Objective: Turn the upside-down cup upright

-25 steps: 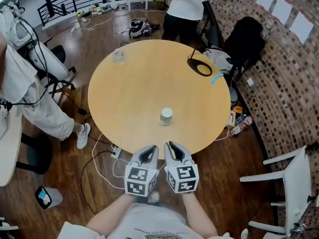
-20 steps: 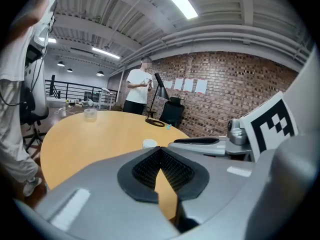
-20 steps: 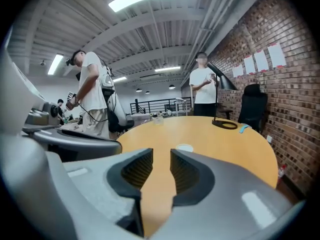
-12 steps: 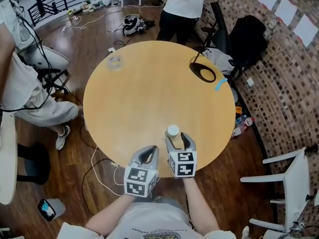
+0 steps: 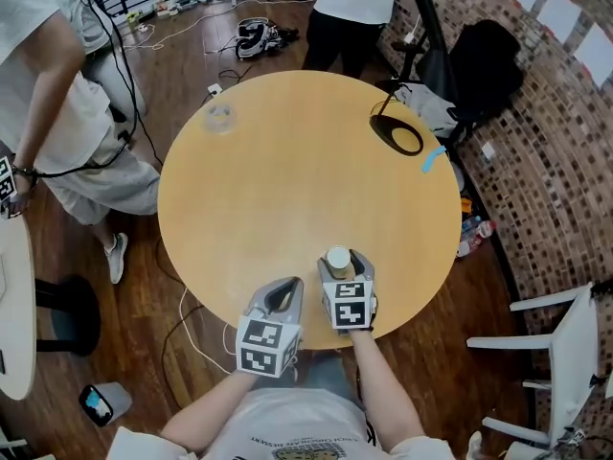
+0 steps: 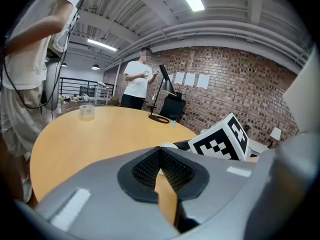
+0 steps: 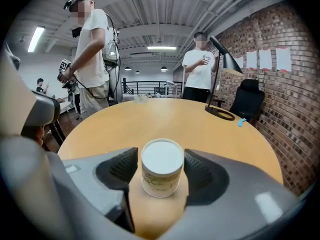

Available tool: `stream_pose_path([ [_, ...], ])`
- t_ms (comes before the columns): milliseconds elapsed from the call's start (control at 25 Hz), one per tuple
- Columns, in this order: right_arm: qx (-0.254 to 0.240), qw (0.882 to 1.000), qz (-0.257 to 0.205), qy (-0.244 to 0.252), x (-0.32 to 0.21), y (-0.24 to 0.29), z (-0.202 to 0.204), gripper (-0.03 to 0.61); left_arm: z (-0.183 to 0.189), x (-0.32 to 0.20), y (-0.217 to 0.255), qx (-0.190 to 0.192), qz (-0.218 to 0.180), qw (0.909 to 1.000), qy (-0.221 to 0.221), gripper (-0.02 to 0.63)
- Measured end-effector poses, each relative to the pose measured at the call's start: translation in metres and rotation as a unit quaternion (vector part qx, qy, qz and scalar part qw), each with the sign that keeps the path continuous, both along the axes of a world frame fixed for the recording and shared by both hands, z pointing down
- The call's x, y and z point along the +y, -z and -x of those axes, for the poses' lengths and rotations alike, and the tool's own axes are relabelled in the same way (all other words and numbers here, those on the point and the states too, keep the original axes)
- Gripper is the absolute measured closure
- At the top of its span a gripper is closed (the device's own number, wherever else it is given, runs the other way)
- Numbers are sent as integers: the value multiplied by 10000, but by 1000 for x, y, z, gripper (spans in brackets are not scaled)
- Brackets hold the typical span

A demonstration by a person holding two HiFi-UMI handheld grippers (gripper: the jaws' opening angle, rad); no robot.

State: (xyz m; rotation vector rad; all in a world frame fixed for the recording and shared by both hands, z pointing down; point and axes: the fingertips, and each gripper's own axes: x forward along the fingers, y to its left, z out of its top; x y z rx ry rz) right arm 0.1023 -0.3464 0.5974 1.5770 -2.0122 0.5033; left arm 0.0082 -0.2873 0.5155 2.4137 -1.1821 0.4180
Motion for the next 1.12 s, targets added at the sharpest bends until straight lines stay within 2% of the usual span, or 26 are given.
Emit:
stream_pose_path([
  [40, -69, 10000, -24, -4, -1, 1, -1, 319, 0, -3, 0, -6, -2, 10000, 42, 607],
  [120, -469, 9989, -75, -59, -1, 6, -2, 319, 0, -7, -1, -3, -6, 9999, 129, 607],
  [200, -1344, 9906, -26, -242, 1, 10, 0, 319, -1, -10, -1, 18, -9, 9998, 193, 607],
  [240, -1887, 9814, 63, -359, 3, 11, 2, 319, -1, -10, 0, 27, -13, 9998, 213, 607],
  [320, -2891, 9550, 314, -580, 6, 8, 5, 319, -2, -11, 1, 39, -20, 9997, 235, 607],
  [400, -3539, 9312, 498, -716, 7, 2, 4, 319, -6, -11, 2, 41, -24, 9997, 233, 607],
  [440, -3674, 9257, 516, -736, 7, 1, 3, 319, -7, -11, 2, 37, -24, 9997, 232, 607],
  [520, -3669, 9261, 473, -742, 6, 0, -1, 319, -8, -12, 1, 18, -20, 9997, 236, 607],
  [680, -3296, 9413, 273, -674, 5, 0, -11, 318, -10, -14, -2, -14, -25, 9998, 220, 607],
  [880, -3276, 9408, 236, -842, 8, -4, -32, 318, -14, -14, -6, -35, 19, 9998, 181, 607],
  [1120, -2663, 9604, 304, -760, 14, -17, -43, 318, -17, -12, -7, -15, 40, 9999, 131, 607],
])
